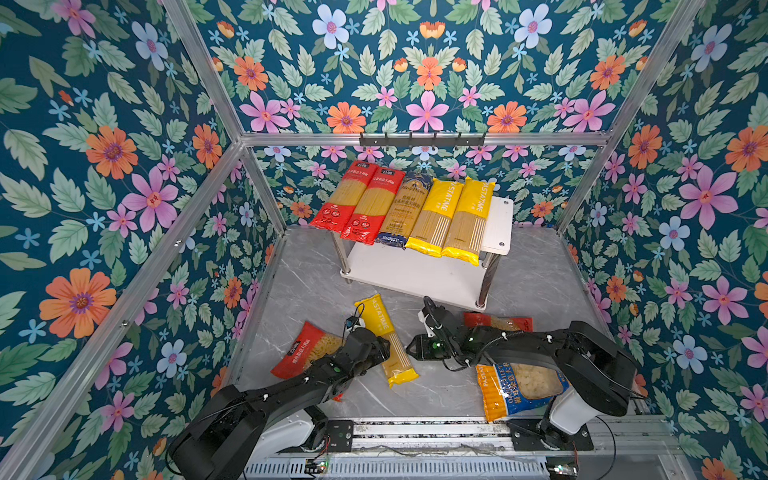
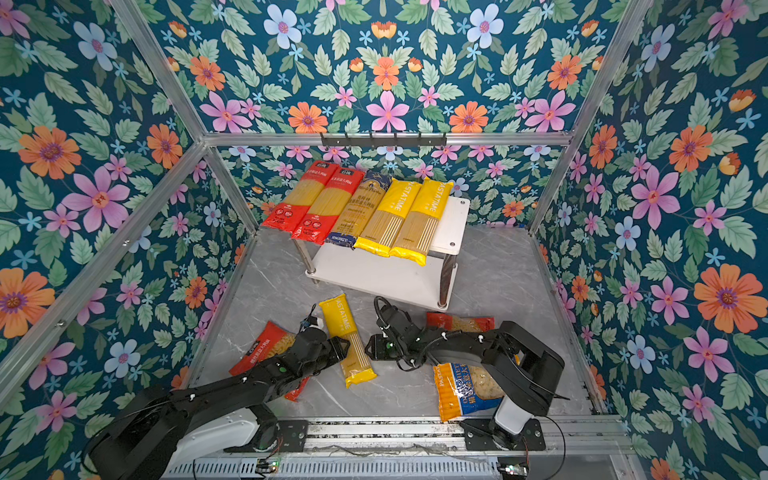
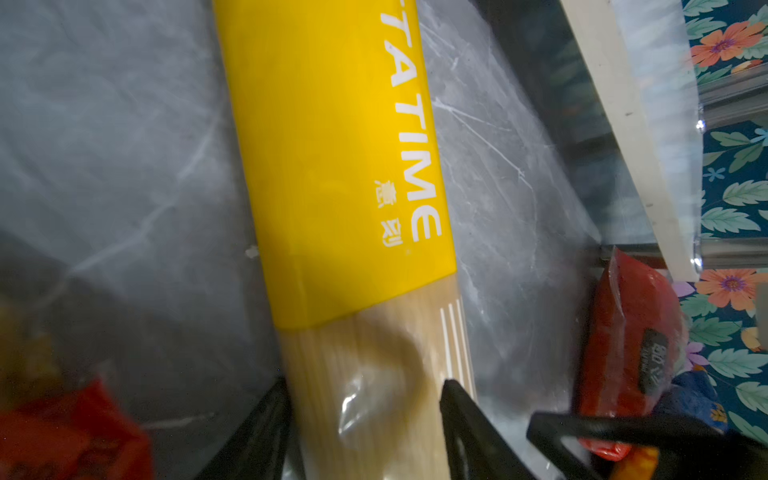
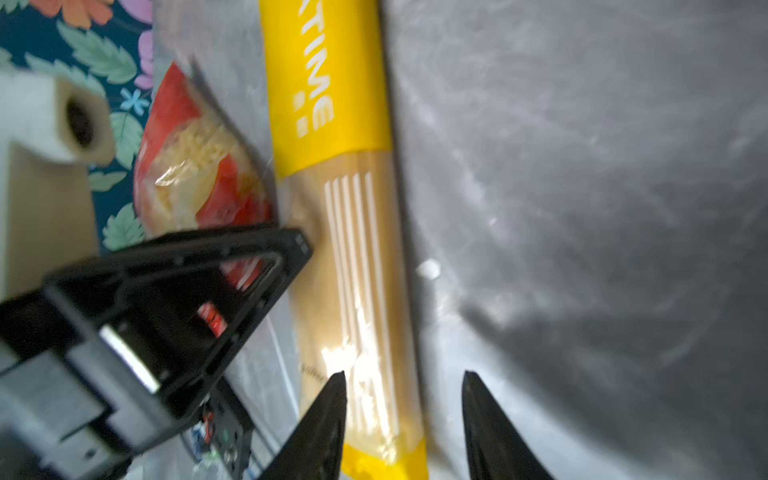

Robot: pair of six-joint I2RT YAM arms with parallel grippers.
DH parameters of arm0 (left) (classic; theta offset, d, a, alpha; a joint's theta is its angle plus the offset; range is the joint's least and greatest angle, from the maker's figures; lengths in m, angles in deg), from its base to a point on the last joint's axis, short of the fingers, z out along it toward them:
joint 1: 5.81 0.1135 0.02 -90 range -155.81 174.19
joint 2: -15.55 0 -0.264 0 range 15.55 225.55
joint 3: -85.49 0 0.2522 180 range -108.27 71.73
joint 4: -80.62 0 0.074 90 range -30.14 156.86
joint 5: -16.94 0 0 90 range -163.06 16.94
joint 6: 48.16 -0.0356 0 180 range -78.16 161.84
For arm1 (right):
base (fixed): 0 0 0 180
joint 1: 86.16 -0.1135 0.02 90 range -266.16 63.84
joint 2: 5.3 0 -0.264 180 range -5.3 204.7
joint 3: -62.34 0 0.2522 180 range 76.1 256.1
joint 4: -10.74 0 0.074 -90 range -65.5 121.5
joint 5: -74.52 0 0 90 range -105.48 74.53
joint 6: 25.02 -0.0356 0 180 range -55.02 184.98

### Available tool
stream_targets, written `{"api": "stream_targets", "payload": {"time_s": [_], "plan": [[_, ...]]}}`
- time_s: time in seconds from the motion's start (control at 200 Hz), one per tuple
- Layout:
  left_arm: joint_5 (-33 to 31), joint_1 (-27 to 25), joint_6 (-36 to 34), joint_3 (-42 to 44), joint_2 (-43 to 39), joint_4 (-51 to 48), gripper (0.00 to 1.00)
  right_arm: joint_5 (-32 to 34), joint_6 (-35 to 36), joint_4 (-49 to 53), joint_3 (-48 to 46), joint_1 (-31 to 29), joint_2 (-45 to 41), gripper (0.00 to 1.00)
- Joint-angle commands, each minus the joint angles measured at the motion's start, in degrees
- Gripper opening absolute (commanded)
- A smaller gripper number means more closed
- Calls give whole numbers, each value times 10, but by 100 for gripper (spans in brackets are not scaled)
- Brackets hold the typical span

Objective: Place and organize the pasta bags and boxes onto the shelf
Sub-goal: 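Close both grippers on the PASTATIME bag's two ends and lift it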

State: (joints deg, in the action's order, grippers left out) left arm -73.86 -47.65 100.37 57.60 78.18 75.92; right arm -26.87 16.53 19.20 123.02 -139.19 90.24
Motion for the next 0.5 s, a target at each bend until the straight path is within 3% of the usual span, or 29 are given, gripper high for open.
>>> {"api": "stream_targets", "payload": {"time_s": [0.0, 0.245, 0.495], "plan": [[-8, 4, -2, 10, -8, -33, 59, 20, -10, -34, 25, 9, 35, 49], [-12, 13, 8, 33, -27, -28, 50, 33, -1, -59, 87, 13, 111, 51], [-1, 15, 14, 52, -8, 17, 41, -15, 7, -81, 133, 14, 168, 48]]}}
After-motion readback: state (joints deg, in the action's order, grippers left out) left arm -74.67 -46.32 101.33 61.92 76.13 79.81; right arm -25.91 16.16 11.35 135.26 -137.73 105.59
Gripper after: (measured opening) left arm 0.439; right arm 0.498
